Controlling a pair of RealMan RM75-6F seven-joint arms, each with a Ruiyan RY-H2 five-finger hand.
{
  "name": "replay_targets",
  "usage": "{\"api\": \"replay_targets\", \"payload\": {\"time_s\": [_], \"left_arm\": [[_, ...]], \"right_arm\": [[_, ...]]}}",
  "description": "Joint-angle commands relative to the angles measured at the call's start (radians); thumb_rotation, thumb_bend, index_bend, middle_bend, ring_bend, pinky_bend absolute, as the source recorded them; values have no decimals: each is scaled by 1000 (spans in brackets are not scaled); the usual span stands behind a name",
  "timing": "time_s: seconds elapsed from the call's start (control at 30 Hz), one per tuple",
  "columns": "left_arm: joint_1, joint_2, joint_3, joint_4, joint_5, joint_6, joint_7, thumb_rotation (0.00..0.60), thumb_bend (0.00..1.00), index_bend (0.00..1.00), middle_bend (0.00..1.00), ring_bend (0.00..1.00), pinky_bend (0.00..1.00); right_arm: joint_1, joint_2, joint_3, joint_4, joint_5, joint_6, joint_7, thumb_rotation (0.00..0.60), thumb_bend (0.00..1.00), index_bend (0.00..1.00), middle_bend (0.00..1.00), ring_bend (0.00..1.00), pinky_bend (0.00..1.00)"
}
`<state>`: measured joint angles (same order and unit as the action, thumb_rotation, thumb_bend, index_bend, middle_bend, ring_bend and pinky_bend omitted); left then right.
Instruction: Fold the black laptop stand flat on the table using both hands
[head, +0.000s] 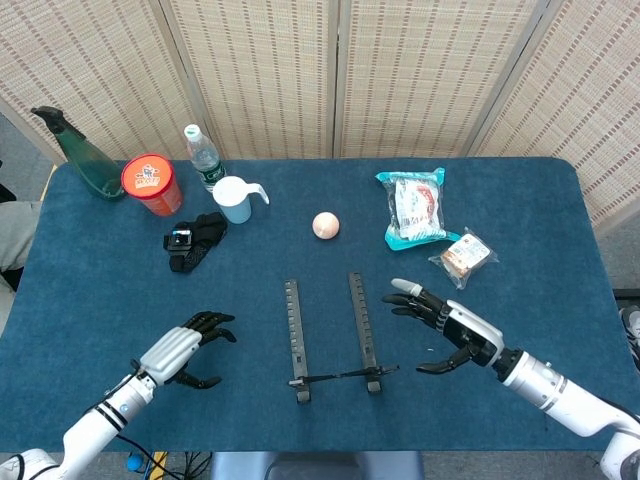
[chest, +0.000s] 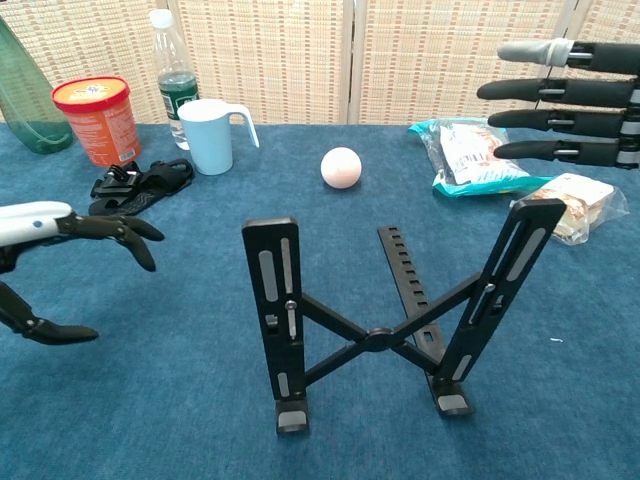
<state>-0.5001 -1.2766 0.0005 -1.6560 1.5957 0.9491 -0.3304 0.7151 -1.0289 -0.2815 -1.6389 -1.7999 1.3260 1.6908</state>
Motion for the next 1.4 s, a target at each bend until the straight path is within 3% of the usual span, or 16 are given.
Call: {"api": "replay_targets", "payload": {"time_s": [0.03,0.7,1.4], "left_arm": [[-35,-26,16,16,23,-33,-53,600,187,277,83,50,1],[-152,-113,57,48,75,-76,-227,600,187,279,83,50,0],[-227,-183,71,77,68,-85,-265,600,187,277,83,50,0]], "right_arm": [[-5,1,2,2,0,-4,2,600,14,0,143,59,106],[-43,-13,24,21,-6,-14,28,600,14,0,139,59,106],[-74,-21,34,41,-11,-11,47,600,14,0,139,59,106]]}}
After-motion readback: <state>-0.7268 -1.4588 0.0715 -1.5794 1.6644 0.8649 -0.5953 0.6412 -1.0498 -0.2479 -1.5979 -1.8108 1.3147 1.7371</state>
